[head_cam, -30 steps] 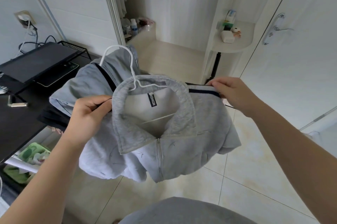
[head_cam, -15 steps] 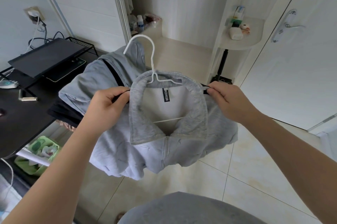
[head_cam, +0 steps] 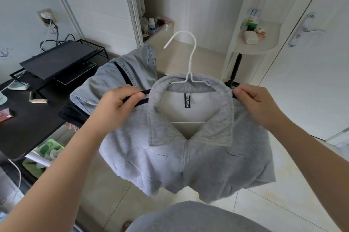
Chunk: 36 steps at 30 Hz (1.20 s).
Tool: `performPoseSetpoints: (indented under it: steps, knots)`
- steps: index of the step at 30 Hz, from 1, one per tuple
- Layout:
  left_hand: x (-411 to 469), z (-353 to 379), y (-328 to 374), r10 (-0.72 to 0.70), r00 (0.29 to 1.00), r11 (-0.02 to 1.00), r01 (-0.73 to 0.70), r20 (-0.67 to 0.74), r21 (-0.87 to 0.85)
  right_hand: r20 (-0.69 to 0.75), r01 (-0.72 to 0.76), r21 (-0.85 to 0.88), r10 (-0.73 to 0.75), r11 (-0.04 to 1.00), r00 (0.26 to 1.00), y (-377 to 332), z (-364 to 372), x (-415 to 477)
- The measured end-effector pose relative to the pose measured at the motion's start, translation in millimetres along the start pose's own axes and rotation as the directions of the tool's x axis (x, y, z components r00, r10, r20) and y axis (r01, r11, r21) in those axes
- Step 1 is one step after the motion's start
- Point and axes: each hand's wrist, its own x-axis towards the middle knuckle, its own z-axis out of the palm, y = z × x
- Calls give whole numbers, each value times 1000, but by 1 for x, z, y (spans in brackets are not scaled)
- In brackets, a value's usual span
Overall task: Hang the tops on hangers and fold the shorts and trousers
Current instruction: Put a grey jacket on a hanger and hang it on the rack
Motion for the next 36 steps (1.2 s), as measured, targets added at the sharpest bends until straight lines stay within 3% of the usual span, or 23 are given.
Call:
performPoseSetpoints:
  steps: [8,12,15,19,22,24,30,36]
  knots:
    - [-4,21,-5,-75,992,995,81,-105,53,128,-85,-46,90,995,988,5,-2,-10]
    - [14,28,-3,-77,988,986,95,-132,138,74,-189,139,180,972,981,5,-8,-16]
    - [26,38,0,-180,973,942,214,-147,260,3,-292,294,304,910,953,2,-15,-23]
    - [27,58,15,-238,971,965,239,-17,113,-31,-414,499,494,761,869,-2,-22,-31]
    - [23,79,28,-245,960,969,248,133,-11,-28,-428,671,597,606,802,-4,-24,-32]
    - [21,91,36,-245,942,964,262,228,-48,-21,-403,728,607,554,795,-7,-22,-30]
    - [18,107,55,-204,916,952,268,344,-149,58,-346,785,494,515,868,-22,-1,-2]
    - [26,98,50,-211,901,938,295,379,-179,127,-389,750,462,535,878,-37,32,51]
